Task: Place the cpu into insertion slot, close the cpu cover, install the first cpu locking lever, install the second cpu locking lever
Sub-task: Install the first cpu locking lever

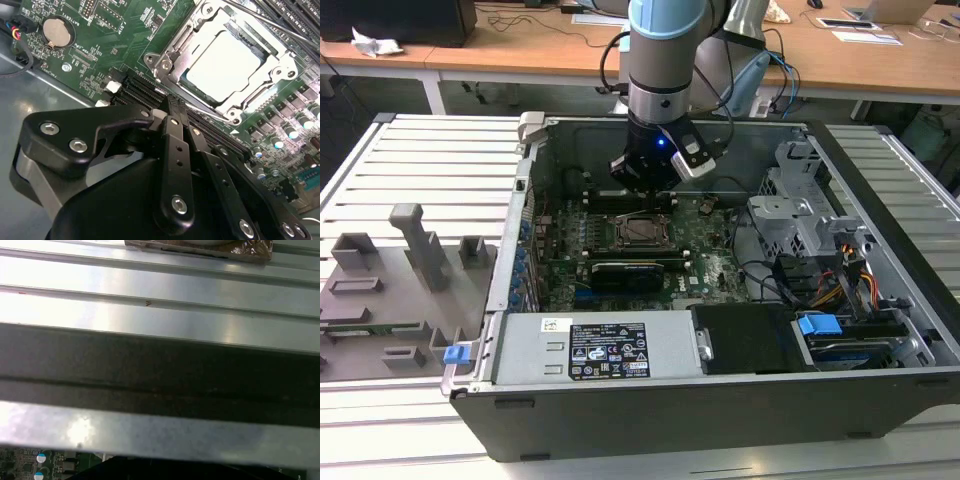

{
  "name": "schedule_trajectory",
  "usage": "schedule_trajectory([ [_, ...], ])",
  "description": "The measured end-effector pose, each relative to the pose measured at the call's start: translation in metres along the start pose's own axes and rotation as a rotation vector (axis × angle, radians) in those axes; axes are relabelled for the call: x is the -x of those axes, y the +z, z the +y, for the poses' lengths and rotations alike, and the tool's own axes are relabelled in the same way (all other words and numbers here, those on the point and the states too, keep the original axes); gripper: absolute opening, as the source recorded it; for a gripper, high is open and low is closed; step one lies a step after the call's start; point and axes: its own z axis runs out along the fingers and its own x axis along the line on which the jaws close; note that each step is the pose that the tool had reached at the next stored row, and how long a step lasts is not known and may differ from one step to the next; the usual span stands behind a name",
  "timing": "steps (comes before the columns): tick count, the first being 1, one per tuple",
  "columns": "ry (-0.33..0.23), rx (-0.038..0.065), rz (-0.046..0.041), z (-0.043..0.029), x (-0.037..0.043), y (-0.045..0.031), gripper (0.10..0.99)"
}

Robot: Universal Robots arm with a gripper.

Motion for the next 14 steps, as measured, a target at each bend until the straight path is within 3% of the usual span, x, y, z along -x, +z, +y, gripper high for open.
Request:
schedule_trajectory([
  [5,0.005,-0.010,0.0003,-0.0006,0.0000,0.0062,0.106],
  [14,0.010,-0.018,0.0005,-0.0010,0.0007,0.0108,0.106],
])
